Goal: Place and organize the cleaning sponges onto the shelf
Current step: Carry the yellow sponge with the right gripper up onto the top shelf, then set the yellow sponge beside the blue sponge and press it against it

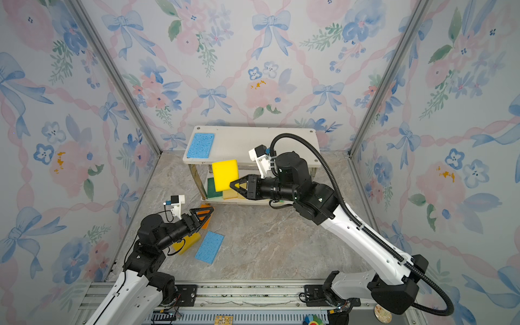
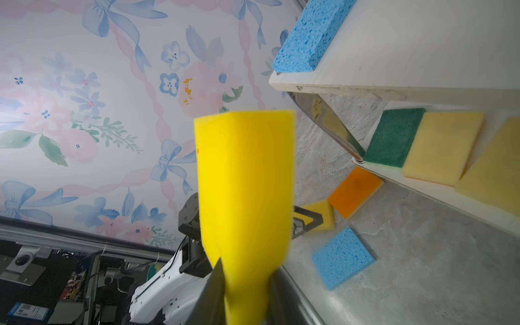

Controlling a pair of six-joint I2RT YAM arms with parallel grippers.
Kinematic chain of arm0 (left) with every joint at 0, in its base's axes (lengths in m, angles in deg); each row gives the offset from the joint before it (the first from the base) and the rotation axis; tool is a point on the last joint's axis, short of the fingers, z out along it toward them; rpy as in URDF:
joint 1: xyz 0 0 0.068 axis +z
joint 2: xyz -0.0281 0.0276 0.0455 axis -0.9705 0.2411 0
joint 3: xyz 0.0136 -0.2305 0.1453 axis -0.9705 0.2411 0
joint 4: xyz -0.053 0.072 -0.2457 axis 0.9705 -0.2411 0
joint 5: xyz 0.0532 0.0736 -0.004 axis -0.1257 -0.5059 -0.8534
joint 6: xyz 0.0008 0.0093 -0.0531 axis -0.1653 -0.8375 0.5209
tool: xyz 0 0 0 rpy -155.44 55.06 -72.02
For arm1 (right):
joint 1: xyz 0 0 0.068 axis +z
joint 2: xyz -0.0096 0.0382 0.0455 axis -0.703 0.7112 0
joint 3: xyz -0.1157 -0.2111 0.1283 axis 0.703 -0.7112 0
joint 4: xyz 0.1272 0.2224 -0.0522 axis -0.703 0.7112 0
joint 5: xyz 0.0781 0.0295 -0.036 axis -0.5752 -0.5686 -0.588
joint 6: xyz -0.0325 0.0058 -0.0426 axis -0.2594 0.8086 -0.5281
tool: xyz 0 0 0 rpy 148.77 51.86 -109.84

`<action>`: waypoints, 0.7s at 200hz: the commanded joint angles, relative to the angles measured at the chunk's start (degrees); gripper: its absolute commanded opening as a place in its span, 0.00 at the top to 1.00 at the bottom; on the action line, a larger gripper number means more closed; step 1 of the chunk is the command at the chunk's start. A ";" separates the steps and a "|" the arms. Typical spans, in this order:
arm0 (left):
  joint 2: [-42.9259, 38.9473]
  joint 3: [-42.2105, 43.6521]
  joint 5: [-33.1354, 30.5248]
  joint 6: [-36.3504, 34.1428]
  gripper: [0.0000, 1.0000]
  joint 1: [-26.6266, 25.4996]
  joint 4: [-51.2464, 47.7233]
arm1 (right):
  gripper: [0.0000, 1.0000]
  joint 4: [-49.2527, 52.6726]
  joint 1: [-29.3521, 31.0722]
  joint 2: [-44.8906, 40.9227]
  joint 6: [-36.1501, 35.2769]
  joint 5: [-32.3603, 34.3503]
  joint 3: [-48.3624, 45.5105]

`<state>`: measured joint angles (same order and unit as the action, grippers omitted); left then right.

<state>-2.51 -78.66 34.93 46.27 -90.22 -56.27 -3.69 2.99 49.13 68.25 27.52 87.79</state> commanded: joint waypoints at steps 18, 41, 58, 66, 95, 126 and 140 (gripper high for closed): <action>-1.32 0.86 0.98 -3.53 0.17 0.48 -2.51 | 0.75 -0.93 -2.42 10.43 3.39 4.50 10.99; -1.65 1.58 1.56 -3.36 0.17 0.47 -2.54 | 0.75 -1.97 -4.06 15.27 4.72 5.72 15.06; -1.87 1.84 1.68 -3.36 0.16 0.47 -2.46 | 0.75 -2.19 -4.72 18.35 5.12 5.98 17.65; -1.96 1.94 1.74 -3.36 0.16 0.47 -2.53 | 0.75 -2.27 -4.88 19.44 5.21 6.20 18.78; -2.16 2.46 1.99 -3.54 0.16 0.46 -2.51 | 0.75 -1.99 -5.25 22.45 5.68 6.71 21.74; -2.68 3.21 2.19 -3.58 0.15 0.45 -2.47 | 0.74 0.79 -5.49 24.82 5.02 7.62 24.80; -2.80 3.30 2.24 -3.65 0.15 0.47 -2.46 | 0.72 1.98 -5.57 25.51 4.59 7.99 26.09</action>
<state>-4.54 -76.30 36.14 44.02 -90.18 -59.05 -4.41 -1.99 73.42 73.14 34.08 110.37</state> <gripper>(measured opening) 0.848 0.268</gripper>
